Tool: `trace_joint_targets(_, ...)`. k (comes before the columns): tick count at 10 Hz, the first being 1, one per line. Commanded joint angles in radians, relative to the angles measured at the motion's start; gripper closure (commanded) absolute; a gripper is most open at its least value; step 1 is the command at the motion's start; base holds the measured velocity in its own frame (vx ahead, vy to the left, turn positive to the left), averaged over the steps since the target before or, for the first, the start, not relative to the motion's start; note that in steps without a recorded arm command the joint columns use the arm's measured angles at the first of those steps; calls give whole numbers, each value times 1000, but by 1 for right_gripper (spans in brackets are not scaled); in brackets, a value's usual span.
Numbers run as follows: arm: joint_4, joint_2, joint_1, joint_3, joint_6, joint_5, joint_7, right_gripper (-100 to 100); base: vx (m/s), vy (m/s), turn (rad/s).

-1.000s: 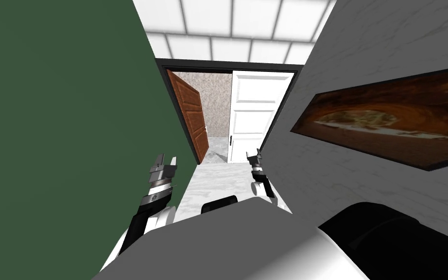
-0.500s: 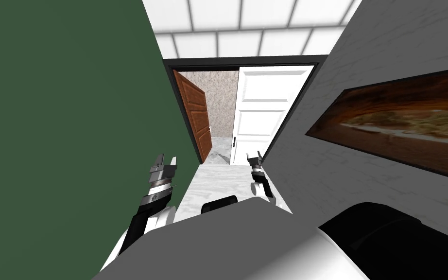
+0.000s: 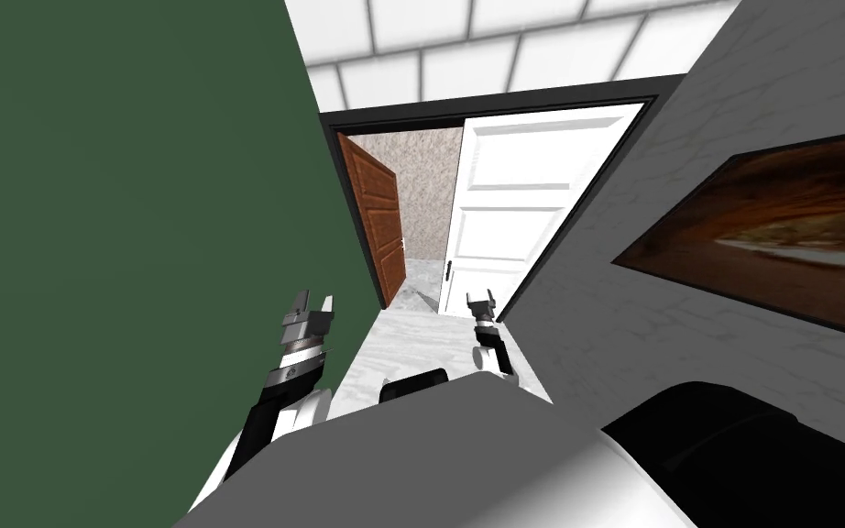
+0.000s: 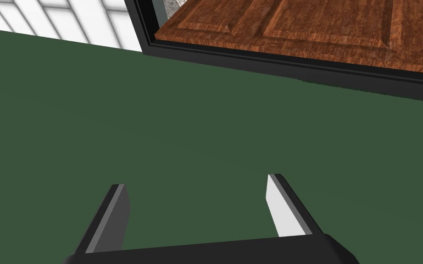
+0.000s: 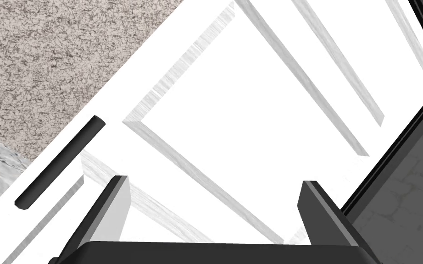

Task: Push the door open

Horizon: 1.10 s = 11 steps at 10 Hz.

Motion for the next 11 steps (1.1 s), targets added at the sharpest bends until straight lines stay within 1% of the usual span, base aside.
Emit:
trace_joint_targets(1, 31, 0, -6, -5, -12, -21, -27, -100, 84, -65, 139)
trace_joint_targets(4, 90, 3, -18, -11, -35, -57, -70, -100, 84, -54, 148)
trace_joint_targets(11, 224, 19, -45, -25, -87, -137, -168, -100, 77, -62, 151)
